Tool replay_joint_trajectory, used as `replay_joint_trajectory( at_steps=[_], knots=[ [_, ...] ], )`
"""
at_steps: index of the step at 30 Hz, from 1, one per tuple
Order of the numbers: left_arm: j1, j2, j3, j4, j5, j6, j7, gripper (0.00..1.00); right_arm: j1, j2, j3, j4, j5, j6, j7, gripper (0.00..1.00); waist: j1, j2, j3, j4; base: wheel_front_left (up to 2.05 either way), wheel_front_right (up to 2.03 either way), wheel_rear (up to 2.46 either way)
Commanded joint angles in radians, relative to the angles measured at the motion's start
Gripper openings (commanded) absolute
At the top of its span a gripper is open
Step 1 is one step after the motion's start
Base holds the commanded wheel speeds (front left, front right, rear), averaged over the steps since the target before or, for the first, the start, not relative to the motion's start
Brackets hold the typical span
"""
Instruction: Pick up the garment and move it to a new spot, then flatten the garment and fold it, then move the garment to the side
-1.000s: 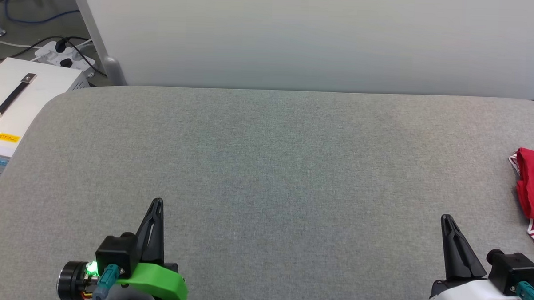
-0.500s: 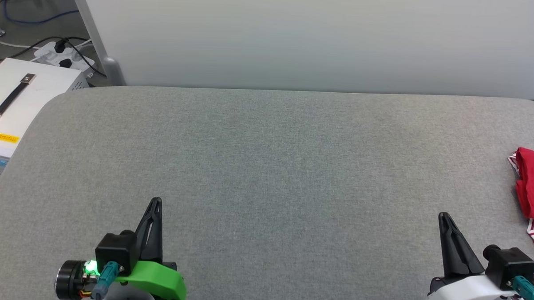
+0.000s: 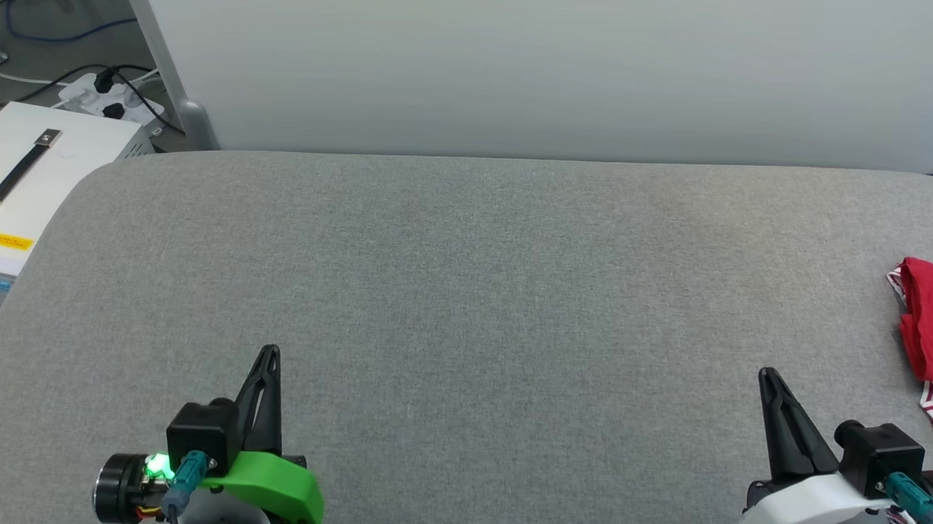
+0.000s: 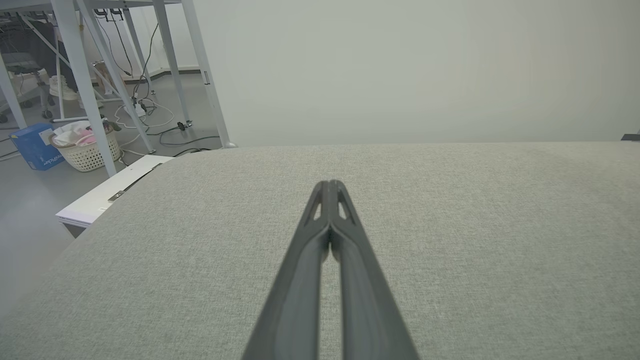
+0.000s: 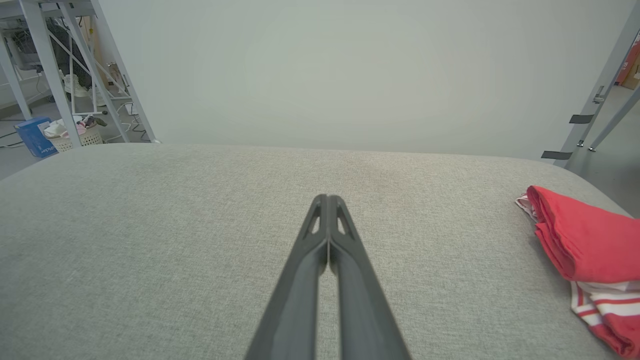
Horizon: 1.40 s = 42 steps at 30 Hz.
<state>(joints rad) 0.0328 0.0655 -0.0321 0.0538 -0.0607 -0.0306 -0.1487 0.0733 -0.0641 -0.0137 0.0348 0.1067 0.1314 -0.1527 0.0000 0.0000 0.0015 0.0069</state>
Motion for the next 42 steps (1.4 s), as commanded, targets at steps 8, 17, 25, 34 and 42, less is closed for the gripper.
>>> replay_joint_trajectory(
  at_steps=[8, 17, 25, 34, 42],
  knots=[
    [-0.015, -0.006, 0.006, -0.010, 0.016, 0.010, 0.020, 0.00, -0.025, 0.004, 0.003, -0.011, -0.018, 0.000, 0.021, 0.00, 0.0000, 0.0000, 0.000, -0.001, 0.00, 0.00, 0.00],
    [-0.018, -0.007, 0.010, -0.016, 0.022, 0.013, 0.038, 0.00, -0.032, 0.005, 0.004, -0.014, -0.030, 0.000, 0.039, 0.00, 0.0000, 0.0000, 0.000, -0.002, 0.00, 0.00, 0.00],
    [-0.020, -0.008, 0.013, -0.022, 0.028, 0.015, 0.054, 0.00, -0.038, 0.007, 0.006, -0.017, -0.041, 0.000, 0.056, 0.00, 0.0000, 0.0000, 0.000, -0.002, 0.00, 0.00, 0.00],
    [-0.023, -0.010, 0.017, -0.028, 0.035, 0.019, 0.074, 0.00, -0.045, 0.008, 0.007, -0.021, -0.055, -0.001, 0.076, 0.00, 0.0000, 0.0000, -0.001, -0.003, 0.00, 0.00, 0.00],
    [-0.025, -0.011, 0.020, -0.034, 0.040, 0.021, 0.090, 0.00, -0.051, 0.009, 0.009, -0.024, -0.066, -0.001, 0.093, 0.00, 0.0000, 0.0000, -0.001, -0.004, 0.00, 0.00, 0.00]
  ],
)
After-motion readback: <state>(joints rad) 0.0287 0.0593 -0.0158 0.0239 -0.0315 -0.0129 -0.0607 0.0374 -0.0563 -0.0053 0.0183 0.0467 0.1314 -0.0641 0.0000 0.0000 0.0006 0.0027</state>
